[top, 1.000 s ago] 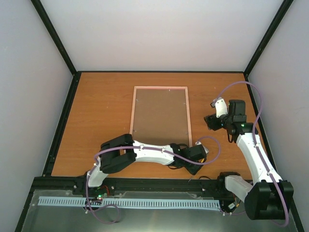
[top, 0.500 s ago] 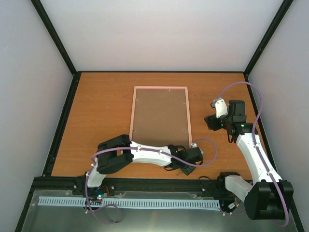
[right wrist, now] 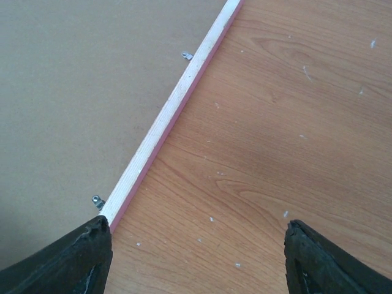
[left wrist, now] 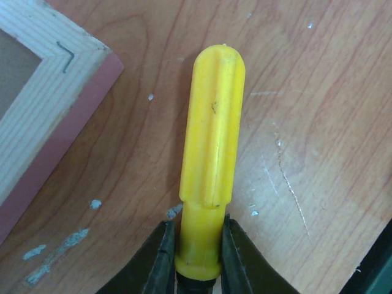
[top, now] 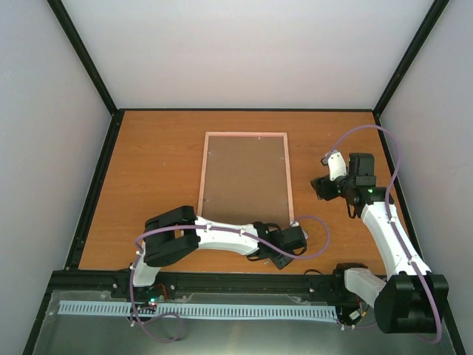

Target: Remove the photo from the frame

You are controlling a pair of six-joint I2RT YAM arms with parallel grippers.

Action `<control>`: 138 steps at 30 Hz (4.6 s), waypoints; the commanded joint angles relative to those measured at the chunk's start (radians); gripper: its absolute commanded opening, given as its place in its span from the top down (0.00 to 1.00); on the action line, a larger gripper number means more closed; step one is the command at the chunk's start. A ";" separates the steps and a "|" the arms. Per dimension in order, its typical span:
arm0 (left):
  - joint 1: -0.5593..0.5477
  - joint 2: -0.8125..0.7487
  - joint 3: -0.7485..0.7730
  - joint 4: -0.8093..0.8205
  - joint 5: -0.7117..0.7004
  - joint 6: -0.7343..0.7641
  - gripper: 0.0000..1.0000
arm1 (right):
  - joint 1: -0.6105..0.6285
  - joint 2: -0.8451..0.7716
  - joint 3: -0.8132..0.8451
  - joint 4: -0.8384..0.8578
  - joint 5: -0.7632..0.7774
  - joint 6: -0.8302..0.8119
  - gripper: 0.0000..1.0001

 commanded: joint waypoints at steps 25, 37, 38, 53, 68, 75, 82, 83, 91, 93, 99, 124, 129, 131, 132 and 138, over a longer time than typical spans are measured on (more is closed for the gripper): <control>0.222 -0.533 -0.275 0.424 -0.091 0.405 0.99 | 0.025 0.302 0.469 -0.682 -0.759 -0.228 0.38; 0.223 -0.522 -0.268 0.458 -0.063 0.411 0.99 | 0.081 0.365 0.426 -0.758 -0.789 -0.321 0.52; 0.223 -0.521 -0.268 0.458 -0.061 0.410 0.99 | 0.085 0.366 0.426 -0.759 -0.790 -0.324 0.54; 0.223 -0.503 -0.244 0.455 -0.052 0.415 0.99 | 0.108 0.370 0.402 -0.737 -0.806 -0.331 0.83; 0.497 -0.474 -0.215 0.018 -0.111 -0.161 0.41 | 0.067 0.265 0.379 -0.511 -0.578 -0.117 0.97; 0.768 -0.573 -0.407 -0.046 -0.012 -0.305 0.44 | 0.065 0.240 0.349 -0.479 -0.527 -0.097 0.97; 0.832 -0.574 -0.504 -0.044 0.043 -0.293 0.45 | 0.065 0.228 0.329 -0.461 -0.482 -0.106 0.97; 0.832 -0.569 -0.513 -0.040 0.056 -0.294 0.46 | 0.065 0.229 0.329 -0.456 -0.474 -0.108 0.97; 0.832 -0.547 -0.561 -0.018 0.060 -0.305 0.55 | 0.065 0.236 0.333 -0.449 -0.478 -0.106 0.97; 0.832 -0.531 -0.564 -0.008 0.063 -0.300 0.58 | 0.065 0.241 0.336 -0.449 -0.478 -0.105 0.97; 0.833 -0.491 -0.573 0.061 0.102 -0.264 0.73 | 0.067 0.244 0.337 -0.445 -0.472 -0.111 0.97; 0.605 -0.381 -0.553 0.342 0.273 -0.237 0.99 | 0.382 0.372 0.365 -0.315 -0.294 -0.063 0.97; 0.605 -0.384 -0.563 0.344 0.262 -0.240 0.99 | 0.430 0.481 0.433 -0.288 -0.321 -0.033 0.97; 0.605 -0.391 -0.572 0.356 0.266 -0.250 0.99 | 0.455 0.517 0.461 -0.281 -0.322 -0.021 0.97; 0.605 -0.395 -0.580 0.363 0.267 -0.255 0.99 | 0.466 0.536 0.473 -0.278 -0.319 -0.016 0.97; 0.606 -0.416 -0.604 0.377 0.260 -0.275 0.99 | 0.518 0.628 0.523 -0.268 -0.297 0.020 0.97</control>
